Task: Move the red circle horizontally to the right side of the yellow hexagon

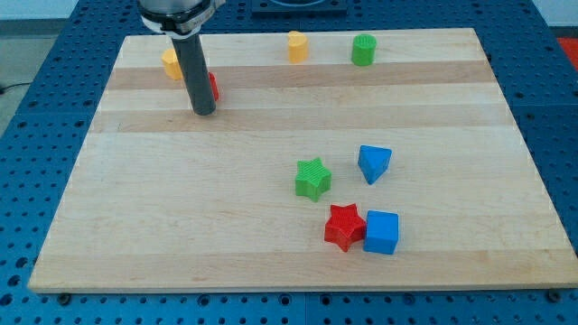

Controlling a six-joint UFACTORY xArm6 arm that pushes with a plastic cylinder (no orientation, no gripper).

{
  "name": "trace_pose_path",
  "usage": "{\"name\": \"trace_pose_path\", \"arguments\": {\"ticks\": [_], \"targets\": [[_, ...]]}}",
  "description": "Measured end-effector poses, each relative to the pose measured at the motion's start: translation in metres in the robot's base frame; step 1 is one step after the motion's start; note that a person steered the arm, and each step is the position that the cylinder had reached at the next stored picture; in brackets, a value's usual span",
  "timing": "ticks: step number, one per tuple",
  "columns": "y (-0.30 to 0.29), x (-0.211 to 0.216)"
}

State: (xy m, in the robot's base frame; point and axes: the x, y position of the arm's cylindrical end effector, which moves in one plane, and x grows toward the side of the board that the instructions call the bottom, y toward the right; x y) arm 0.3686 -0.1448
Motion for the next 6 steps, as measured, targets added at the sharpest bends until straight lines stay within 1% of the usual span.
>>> {"name": "trace_pose_path", "arguments": {"ticks": [1, 2, 3, 5, 6], "targets": [[-0.025, 0.005], [-0.018, -0.002], [0.003, -0.026], [-0.054, -0.04], [-0.016, -0.058]]}}
